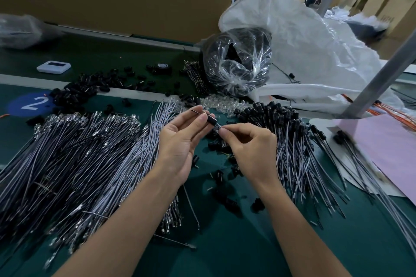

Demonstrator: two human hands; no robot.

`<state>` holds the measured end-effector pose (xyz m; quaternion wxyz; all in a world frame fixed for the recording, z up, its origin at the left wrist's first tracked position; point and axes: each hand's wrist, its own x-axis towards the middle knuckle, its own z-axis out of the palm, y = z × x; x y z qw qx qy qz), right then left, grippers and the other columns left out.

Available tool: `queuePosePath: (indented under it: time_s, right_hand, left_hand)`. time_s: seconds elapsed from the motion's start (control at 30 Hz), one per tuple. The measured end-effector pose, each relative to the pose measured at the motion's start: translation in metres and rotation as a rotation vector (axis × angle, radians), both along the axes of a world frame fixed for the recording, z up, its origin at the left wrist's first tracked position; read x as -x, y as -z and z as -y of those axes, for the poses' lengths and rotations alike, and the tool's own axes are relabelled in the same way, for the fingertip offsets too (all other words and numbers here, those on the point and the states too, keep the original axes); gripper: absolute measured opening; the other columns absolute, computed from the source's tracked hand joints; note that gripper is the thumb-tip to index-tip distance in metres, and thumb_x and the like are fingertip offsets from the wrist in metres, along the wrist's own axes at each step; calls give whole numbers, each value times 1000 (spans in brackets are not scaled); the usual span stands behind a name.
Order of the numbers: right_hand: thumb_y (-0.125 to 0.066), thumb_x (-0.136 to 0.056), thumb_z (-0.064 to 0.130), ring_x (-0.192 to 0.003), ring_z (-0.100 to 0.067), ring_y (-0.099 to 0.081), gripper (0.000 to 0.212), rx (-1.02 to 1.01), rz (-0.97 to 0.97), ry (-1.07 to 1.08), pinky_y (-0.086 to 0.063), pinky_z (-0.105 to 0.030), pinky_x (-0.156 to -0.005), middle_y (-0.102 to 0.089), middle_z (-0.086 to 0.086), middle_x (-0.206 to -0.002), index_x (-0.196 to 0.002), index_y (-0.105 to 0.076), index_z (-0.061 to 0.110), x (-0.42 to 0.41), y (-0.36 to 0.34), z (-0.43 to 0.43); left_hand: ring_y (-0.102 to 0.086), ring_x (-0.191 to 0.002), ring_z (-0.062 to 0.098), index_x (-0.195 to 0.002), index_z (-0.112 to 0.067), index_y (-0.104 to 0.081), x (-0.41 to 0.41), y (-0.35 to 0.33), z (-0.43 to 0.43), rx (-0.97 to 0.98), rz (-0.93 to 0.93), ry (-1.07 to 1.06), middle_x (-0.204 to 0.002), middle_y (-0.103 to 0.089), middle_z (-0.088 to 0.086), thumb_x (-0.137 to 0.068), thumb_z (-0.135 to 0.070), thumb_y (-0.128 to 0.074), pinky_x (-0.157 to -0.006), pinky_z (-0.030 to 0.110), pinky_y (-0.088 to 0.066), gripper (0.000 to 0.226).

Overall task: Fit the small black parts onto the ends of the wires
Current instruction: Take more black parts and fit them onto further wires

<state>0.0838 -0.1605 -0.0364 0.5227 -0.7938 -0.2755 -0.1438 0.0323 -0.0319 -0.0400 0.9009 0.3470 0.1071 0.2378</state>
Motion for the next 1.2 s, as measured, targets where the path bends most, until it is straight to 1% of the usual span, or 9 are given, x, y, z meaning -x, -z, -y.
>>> queuePosePath:
  time_s: [0.2, 0.3, 0.47, 0.57, 0.7, 0.8, 0.97, 1.1, 1.2]
  right_hand:
    - [-78, -81, 11, -70, -3, -62, 4, 3, 69, 6, -42, -8, -64, -68, 10, -74, -84, -78, 14, 0, 1, -1]
    - [-77, -82, 10, -69, -4, -62, 4, 2, 78, 13, -44, -10, -65, -69, 9, -75, -84, -77, 14, -1, 1, 0]
    - [-83, -75, 15, -72, 1, -65, 23, 21, 62, -5, -46, -6, -69, -72, 9, -77, -98, -77, 13, 2, 0, -2]
    - [-81, -78, 14, -75, -2, -67, 20, 17, 80, -18, -47, -7, -70, -74, 5, -83, -97, -78, 13, 2, 0, -2]
    - [-81, -78, 14, -68, -3, -61, 13, 41, 132, 13, -42, -6, -63, -68, 7, -79, -91, -78, 14, 2, 0, -1]
    - [-82, -77, 13, -74, -5, -63, 14, 20, 88, 25, -48, -10, -68, -66, 4, -96, -90, -78, 15, -2, -1, 3]
    - [-77, -81, 7, -83, -11, -71, 11, -220, -244, -100, -56, -21, -76, -68, 5, -112, -86, -75, 17, -8, -9, 9]
    - [-69, -82, 9, -94, -27, -71, 16, -632, -518, -305, -57, -27, -80, -71, -9, -113, -97, -69, 5, -7, -14, 10]
    - [-59, -86, 14, -93, -26, -70, 18, -851, -632, -435, -58, -30, -78, -71, -15, -111, -102, -59, 5, -8, -19, 13]
  left_hand:
    - [-74, -83, 16, -85, -1, -75, 0, 2, -1, -74, -60, 69, -85, -76, 10, -66, -8, -72, -72, 19, -57, 21]
    - [-74, -84, 17, -88, 1, -74, 0, 2, 1, -68, -65, 99, -86, -76, 11, -66, -7, -72, -73, 19, -57, 24]
    - [-73, -83, 17, -84, -3, -75, 1, 2, 0, -86, -82, 92, -86, -75, 10, -67, -7, -71, -72, 20, -57, 18]
    - [-73, -82, 16, -79, -6, -77, 4, 1, 3, -107, -92, 87, -84, -75, 8, -68, -10, -72, -73, 20, -57, 13]
    - [-72, -82, 16, -81, -8, -77, 5, -2, 6, -143, -102, 46, -86, -75, 7, -71, -15, -71, -72, 23, -58, 13]
    - [-73, -77, 15, -88, -6, -72, 7, -9, -5, -41, -98, -77, -85, -76, 7, -74, -14, -68, -71, 25, -60, 17]
    - [-74, -72, 15, -88, -7, -69, 14, -14, -30, 192, -76, -208, -80, -76, 7, -89, -6, -63, -63, 21, -58, 7]
    - [-72, -67, 14, -91, -3, -66, 11, -14, -27, 144, -114, -118, -75, -75, 7, -93, -2, -58, -62, 20, -58, 8]
    - [-73, -70, 17, -100, -3, -61, 10, -12, -23, 79, -153, 31, -79, -75, 10, -94, 3, -53, -63, 23, -59, 12]
